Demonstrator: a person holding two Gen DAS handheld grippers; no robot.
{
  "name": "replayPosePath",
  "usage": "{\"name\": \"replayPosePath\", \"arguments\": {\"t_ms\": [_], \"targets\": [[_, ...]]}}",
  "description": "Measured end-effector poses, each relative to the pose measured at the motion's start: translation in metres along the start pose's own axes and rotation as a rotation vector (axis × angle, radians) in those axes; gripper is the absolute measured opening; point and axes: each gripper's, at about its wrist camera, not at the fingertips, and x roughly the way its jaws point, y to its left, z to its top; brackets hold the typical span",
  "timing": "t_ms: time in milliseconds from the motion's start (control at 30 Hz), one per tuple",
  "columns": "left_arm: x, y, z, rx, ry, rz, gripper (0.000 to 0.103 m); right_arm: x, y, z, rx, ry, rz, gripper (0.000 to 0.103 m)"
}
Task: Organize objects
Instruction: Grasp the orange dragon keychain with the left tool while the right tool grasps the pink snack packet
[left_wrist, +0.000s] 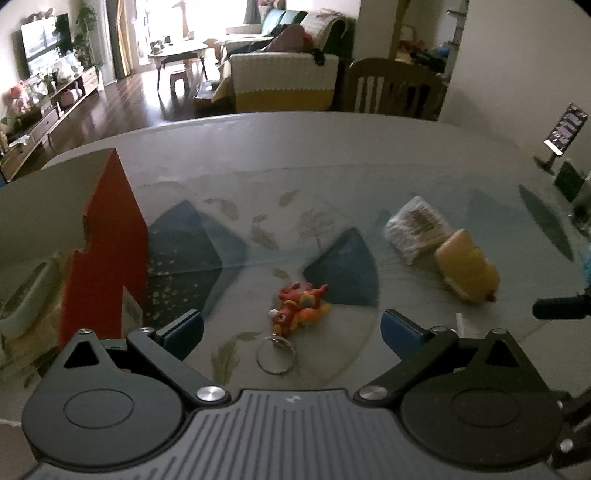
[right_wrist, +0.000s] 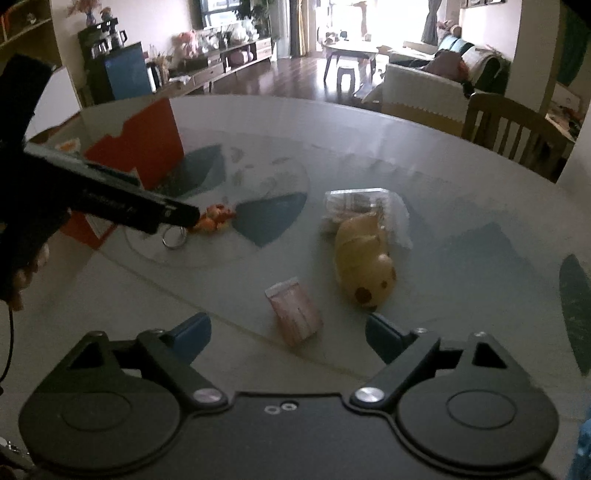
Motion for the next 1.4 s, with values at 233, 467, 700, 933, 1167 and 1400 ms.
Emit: {"name": "replayPosePath", "arguments": {"t_ms": [233,467,700,933,1167,1400], "targets": [[0.03,-0.002,0.003,0.046,0.0,0.014,0.103,0.024,-0.004,0.001,-0.008,0.041,0.004,0.086],[0.048,-0.005,0.003,0.086,0.009,0.012,0.103,0.046,-0.007,0.0,-0.023,0.086,-0.005,0.07],[0.056,-0.007,0.004,0.102,0.0,0.047,0.102,0.05,-0.006,0.0,-0.044,0.081,-0.006,0.06],[0.055,-0.007,0.002,0.12,0.004,0.023,0.061,0.047,-0.006,0.0,-0.045,0.069,-0.02,0.039],[0.052,-0.012,0.003,0.151,0.011,0.011,0.034,0.044,-0.006,-0.001,-0.01,0.079,-0.052,0.031],[0.039,-0.008,-0.001,0.098,0.019,0.001,0.029,0.027,-0.006,-0.001,0.097,0.072,-0.033,0.029]]}}
